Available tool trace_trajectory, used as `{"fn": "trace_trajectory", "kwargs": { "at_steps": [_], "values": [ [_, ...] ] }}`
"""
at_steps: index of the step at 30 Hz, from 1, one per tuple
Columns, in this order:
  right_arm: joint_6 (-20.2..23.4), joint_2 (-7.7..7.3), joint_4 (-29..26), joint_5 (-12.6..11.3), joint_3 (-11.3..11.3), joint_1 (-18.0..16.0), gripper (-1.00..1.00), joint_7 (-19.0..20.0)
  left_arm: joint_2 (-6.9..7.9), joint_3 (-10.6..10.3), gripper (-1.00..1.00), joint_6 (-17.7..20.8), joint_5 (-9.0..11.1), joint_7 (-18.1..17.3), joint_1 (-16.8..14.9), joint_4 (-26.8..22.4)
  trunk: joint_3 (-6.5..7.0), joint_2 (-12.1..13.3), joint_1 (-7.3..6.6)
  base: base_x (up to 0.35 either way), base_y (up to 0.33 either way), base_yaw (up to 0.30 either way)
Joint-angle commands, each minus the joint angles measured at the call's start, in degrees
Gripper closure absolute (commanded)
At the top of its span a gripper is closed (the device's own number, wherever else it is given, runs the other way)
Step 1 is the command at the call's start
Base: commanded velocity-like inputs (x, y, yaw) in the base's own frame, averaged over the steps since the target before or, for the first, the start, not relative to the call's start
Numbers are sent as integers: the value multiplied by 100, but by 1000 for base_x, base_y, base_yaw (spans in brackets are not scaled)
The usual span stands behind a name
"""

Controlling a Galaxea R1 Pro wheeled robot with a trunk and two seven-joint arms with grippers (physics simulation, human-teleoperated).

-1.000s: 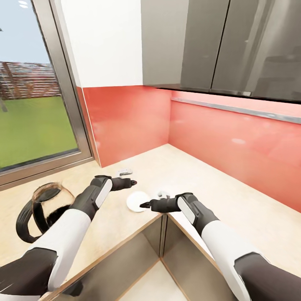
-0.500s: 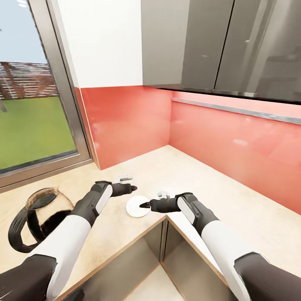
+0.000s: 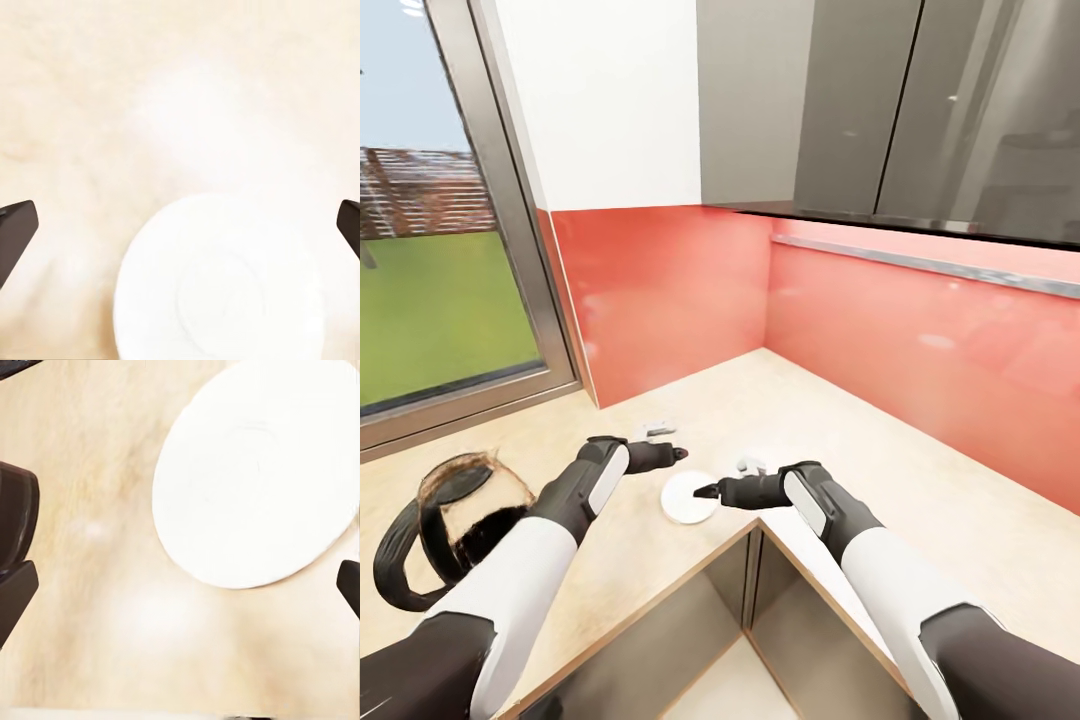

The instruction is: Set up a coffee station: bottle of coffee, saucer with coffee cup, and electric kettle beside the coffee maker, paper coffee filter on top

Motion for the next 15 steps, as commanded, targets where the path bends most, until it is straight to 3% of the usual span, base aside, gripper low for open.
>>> {"fn": "trace_trajectory", "kwargs": {
  "at_steps": [1, 11, 15],
  "values": [
    [19, -2, 0, -3, 13, -3, -100, 8, 0, 1, -100, 24, -14, -18, 2, -2, -12, -12, 5, 162, 0, 0],
    [19, -1, 5, -3, 16, 6, -100, 8, -8, 1, -100, 24, -18, -16, 50, 3, -12, -12, 5, 31, 0, 0],
    [19, 6, 11, -3, 17, 74, -100, 8, -2, 6, -100, 51, -14, -22, 267, 7, -12, -12, 5, 0, 0, 0]
  ]
}}
